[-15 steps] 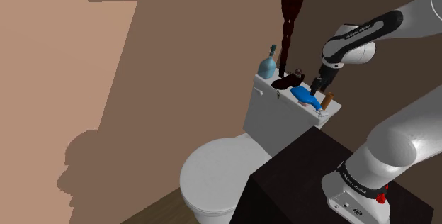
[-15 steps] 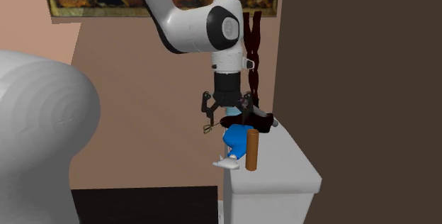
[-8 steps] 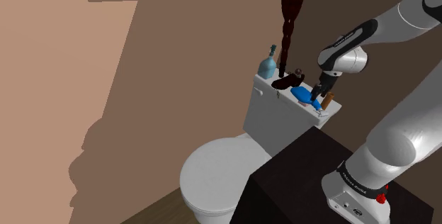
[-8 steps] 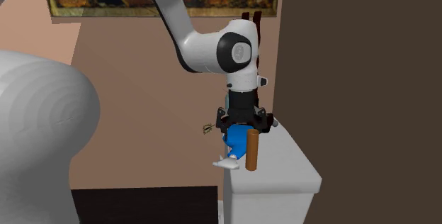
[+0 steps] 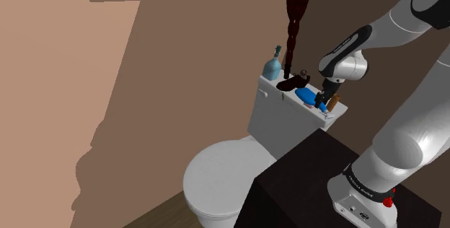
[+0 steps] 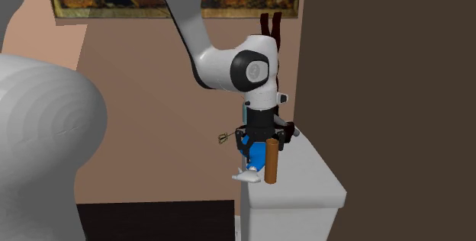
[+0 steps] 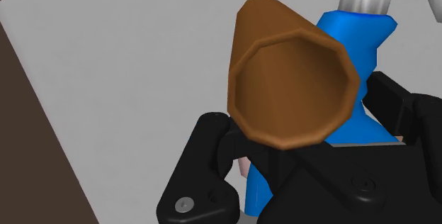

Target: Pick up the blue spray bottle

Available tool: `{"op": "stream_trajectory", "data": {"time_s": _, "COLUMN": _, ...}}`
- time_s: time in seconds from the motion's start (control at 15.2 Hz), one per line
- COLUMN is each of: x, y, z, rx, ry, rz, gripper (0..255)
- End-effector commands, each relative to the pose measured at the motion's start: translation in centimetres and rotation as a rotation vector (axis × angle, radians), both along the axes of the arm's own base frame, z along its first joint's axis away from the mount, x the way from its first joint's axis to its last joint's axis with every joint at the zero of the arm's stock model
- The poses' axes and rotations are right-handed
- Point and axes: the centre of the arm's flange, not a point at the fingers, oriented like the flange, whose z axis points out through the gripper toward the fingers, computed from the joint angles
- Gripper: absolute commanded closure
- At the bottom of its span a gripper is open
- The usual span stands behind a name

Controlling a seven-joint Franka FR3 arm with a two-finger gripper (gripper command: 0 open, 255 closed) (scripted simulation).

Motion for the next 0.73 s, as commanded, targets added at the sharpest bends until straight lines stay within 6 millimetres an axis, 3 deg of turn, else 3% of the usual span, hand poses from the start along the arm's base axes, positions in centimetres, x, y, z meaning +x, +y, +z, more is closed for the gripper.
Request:
{"op": "stream_trajectory", "data": {"time_s": 0.0, "x": 0.0, "y": 0.0, "z": -0.1, "rx": 0.0, "ry": 0.0, "rz": 0.0, "gripper": 255}}
{"op": "stream_trajectory", "data": {"time_s": 0.46, "x": -0.1, "y": 0.0, "z": -0.1, "rx": 0.0, "ry": 0.0, "rz": 0.0, "gripper": 255}}
{"op": "stream_trajectory", "data": {"time_s": 0.66, "x": -0.1, "y": 0.0, "z": 1.5, "rx": 0.0, "ry": 0.0, "rz": 0.0, "gripper": 255}}
